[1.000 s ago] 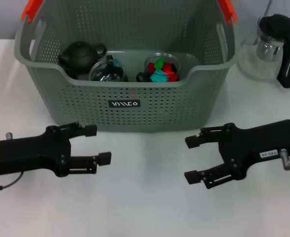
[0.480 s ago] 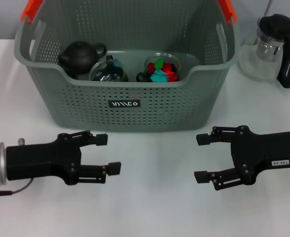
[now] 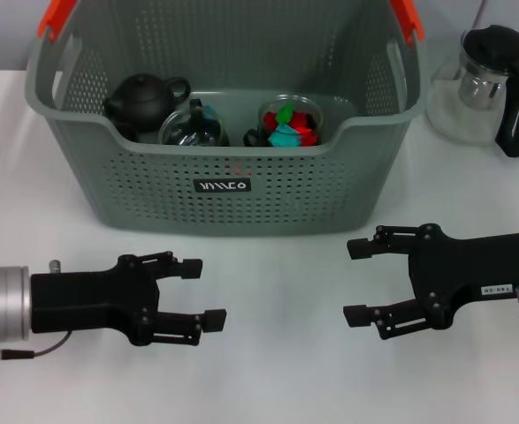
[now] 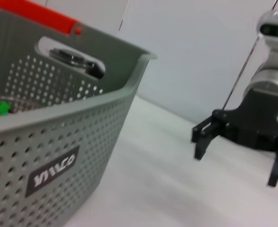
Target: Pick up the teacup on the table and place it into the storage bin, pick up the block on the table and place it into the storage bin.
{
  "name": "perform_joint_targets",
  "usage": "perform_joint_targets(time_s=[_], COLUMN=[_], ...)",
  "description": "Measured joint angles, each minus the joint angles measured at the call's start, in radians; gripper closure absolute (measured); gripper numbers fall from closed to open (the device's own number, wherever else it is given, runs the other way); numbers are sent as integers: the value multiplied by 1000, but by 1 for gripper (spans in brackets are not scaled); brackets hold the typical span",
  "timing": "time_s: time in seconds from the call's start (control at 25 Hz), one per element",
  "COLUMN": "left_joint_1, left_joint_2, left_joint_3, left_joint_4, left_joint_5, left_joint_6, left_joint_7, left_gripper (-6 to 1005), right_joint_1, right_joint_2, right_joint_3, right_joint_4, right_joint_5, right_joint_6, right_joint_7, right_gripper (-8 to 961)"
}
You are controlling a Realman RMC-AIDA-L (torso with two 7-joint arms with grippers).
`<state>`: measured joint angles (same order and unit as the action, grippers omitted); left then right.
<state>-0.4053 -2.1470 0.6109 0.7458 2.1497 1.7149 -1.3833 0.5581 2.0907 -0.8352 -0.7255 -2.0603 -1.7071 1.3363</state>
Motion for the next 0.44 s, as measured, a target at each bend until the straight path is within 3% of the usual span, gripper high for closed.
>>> perform_joint_targets(time_s=[0.44], left_joint_1=[3], left_joint_2=[-4], left_joint_3=[40], left_joint_4=[0], left_joint_5=[1], left_joint_6=[-45], left_joint_7=[1], left_gripper=[84], right_joint_1=[3], right_joint_2=[0], right_joint_3=[-4], right_joint_4=[11], right_joint_5=[-17], right_joint_6=[10], right_joint_7=[7], right_gripper=[12])
